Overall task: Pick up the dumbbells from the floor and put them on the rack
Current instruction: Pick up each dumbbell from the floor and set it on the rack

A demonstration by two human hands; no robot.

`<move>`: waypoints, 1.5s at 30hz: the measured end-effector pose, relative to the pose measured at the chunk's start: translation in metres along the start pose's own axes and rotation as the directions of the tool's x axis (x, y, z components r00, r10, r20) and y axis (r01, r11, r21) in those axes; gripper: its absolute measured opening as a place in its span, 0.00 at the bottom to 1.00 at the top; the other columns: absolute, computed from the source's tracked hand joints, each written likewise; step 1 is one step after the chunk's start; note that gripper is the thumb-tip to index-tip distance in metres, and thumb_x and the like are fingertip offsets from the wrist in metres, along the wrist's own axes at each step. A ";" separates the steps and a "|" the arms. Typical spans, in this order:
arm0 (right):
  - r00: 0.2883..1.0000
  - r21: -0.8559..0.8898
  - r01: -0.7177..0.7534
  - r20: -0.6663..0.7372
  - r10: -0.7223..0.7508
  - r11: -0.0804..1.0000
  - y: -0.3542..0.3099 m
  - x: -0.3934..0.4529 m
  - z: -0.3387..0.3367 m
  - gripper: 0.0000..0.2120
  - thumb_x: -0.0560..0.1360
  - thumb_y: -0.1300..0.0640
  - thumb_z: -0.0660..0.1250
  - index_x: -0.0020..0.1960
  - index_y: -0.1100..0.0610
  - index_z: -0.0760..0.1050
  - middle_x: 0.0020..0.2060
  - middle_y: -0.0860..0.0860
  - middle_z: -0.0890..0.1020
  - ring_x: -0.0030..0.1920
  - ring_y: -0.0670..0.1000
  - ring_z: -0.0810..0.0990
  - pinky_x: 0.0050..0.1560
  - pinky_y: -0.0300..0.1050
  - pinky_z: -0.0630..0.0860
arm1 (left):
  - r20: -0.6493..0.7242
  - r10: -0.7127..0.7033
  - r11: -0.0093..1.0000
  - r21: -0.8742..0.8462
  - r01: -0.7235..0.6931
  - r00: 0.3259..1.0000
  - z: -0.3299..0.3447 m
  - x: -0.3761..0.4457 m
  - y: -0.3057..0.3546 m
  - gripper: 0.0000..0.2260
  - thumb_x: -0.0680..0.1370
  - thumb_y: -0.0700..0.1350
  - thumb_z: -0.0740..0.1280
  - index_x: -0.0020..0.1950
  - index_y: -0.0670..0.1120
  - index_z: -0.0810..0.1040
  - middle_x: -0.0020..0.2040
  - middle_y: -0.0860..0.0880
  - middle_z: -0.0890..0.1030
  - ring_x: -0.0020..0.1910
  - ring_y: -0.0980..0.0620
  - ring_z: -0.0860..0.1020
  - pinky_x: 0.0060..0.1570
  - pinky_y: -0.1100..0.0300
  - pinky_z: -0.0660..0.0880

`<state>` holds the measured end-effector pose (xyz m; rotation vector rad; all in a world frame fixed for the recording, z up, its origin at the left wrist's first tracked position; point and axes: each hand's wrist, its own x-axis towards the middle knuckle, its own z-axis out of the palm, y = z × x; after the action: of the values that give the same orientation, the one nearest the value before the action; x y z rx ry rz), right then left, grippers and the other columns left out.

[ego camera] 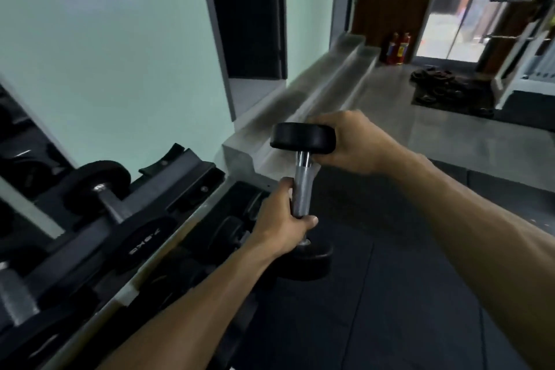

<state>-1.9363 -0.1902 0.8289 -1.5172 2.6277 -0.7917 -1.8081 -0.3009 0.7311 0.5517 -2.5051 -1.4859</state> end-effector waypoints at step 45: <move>0.713 0.396 0.308 0.506 -0.486 0.865 0.007 0.470 0.365 0.28 0.71 0.51 0.74 0.67 0.56 0.68 0.58 0.54 0.79 0.58 0.55 0.77 0.56 0.46 0.73 | -0.686 -0.520 0.794 -0.166 0.585 0.509 -0.140 0.235 -0.222 0.14 0.76 0.58 0.66 0.58 0.53 0.78 0.49 0.56 0.81 0.48 0.59 0.80 0.51 0.56 0.79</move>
<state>-2.1006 -0.7222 0.6203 -1.8855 1.6757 -0.5388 -1.9267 -0.6039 0.5964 1.7122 -1.8149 -0.9761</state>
